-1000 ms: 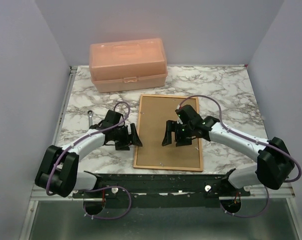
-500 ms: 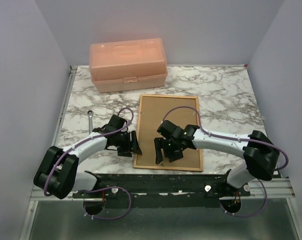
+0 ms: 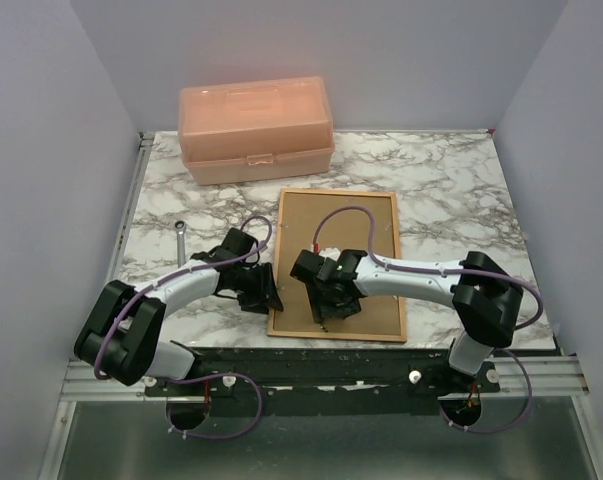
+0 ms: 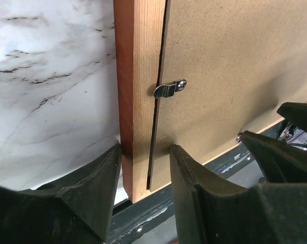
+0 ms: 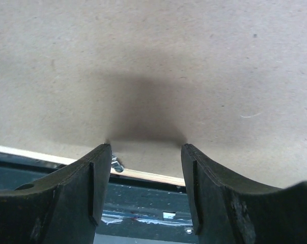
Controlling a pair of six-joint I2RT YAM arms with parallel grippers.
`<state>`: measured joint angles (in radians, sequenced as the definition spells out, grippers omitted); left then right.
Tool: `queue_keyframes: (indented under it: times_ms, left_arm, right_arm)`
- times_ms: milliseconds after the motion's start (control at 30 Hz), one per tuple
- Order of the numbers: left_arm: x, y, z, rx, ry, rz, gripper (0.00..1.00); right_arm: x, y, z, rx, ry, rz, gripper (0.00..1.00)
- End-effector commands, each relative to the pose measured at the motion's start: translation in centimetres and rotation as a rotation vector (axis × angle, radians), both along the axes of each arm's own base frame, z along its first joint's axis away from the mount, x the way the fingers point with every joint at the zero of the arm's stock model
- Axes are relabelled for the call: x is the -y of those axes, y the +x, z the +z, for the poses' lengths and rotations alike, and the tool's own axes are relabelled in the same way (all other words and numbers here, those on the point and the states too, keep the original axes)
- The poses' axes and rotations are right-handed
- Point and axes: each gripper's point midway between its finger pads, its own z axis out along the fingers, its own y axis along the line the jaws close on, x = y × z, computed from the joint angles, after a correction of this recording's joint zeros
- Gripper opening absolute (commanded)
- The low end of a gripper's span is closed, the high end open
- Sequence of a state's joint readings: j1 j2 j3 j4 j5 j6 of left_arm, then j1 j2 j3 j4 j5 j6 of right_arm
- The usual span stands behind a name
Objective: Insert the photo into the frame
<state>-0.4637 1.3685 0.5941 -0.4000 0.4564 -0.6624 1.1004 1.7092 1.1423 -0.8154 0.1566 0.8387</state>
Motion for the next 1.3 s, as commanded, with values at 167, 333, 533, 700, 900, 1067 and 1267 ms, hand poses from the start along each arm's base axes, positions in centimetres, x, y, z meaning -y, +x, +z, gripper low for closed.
queue_keyframes:
  times_ms: [167,333,533,700,900,1067,1267]
  left_arm:
    - [-1.6,-0.3,-2.4,-0.005,0.129,-0.023,0.52]
    - [-0.6,1.1,0.0,0.041,0.085,-0.022,0.84]
    - [0.3,5.1,3.7,0.127,0.0,0.026,0.86]
    - [-1.0,9.8,4.7,0.155,0.013,0.104,0.78]
    - [-2.1,14.8,4.6,0.171,0.115,0.142,0.51]
    - [-2.6,17.3,3.3,0.16,0.187,0.157,0.47]
    - [-2.8,18.5,2.1,0.139,0.227,0.17,0.47]
  right_arm:
    - [1.1,2.0,0.6,0.06,-0.062,-0.088,0.64]
    - [2.3,5.4,2.8,0.019,0.147,-0.199,0.71]
    - [8.4,10.4,4.9,0.033,0.266,-0.361,0.81]
    - [14.4,13.8,4.4,0.031,0.316,-0.502,0.83]
    - [19.4,16.6,2.2,0.014,0.343,-0.622,0.84]
    - [19.1,18.0,0.7,-0.022,0.373,-0.614,0.84]
    - [19.2,18.7,-0.9,-0.046,0.353,-0.607,0.84]
